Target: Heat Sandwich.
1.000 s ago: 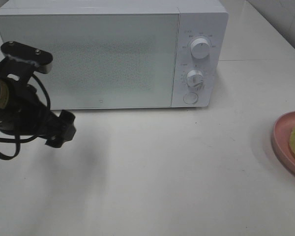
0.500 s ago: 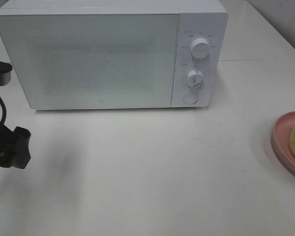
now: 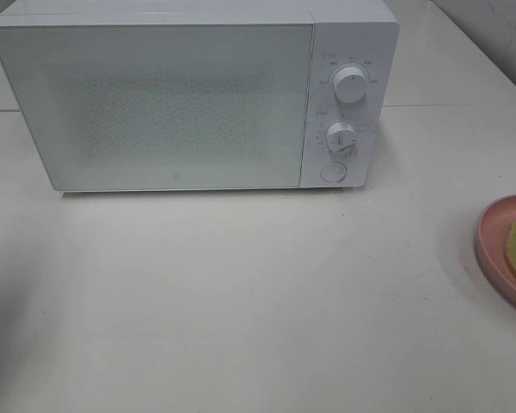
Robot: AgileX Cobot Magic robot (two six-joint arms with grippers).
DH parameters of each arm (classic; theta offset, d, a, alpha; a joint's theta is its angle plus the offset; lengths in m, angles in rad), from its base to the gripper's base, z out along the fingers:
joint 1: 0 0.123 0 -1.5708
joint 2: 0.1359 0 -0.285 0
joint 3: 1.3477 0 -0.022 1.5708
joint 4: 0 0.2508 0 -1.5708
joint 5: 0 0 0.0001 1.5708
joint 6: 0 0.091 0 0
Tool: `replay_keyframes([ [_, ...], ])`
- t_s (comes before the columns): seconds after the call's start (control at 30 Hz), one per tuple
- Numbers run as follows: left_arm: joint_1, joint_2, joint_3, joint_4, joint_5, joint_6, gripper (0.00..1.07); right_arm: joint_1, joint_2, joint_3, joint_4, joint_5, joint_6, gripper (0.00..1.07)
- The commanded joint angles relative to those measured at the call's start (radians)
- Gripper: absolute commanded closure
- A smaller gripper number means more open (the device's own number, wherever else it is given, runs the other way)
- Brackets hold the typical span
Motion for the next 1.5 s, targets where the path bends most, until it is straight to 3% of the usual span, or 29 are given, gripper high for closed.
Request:
replay_keyframes([
  [0.03,0.022,-0.079,0.002,-0.005,0.065,0.003,0.07,-0.006,-0.026,0.003,-0.002,-0.012,-0.006,0.32],
  [0.23,0.022,-0.234,0.053,0.001,0.084,0.003,0.07,-0.006,-0.026,0.003,-0.002,-0.012,-0.006,0.32],
  [0.47,0.022,-0.546,0.186,0.004,0.085,0.010,0.07,-0.006,-0.026,0.003,-0.002,-0.012,-0.006,0.32],
  [0.83,0.022,-0.894,0.256,0.018,0.035,0.013,0.07,-0.006,-0.026,0.003,-0.002,-0.012,-0.006,0.32],
  [1.5,0.022,-1.083,0.255,0.049,0.037,0.050,0.07,-0.006,-0.026,0.003,-0.003,-0.012,-0.006,0.32],
])
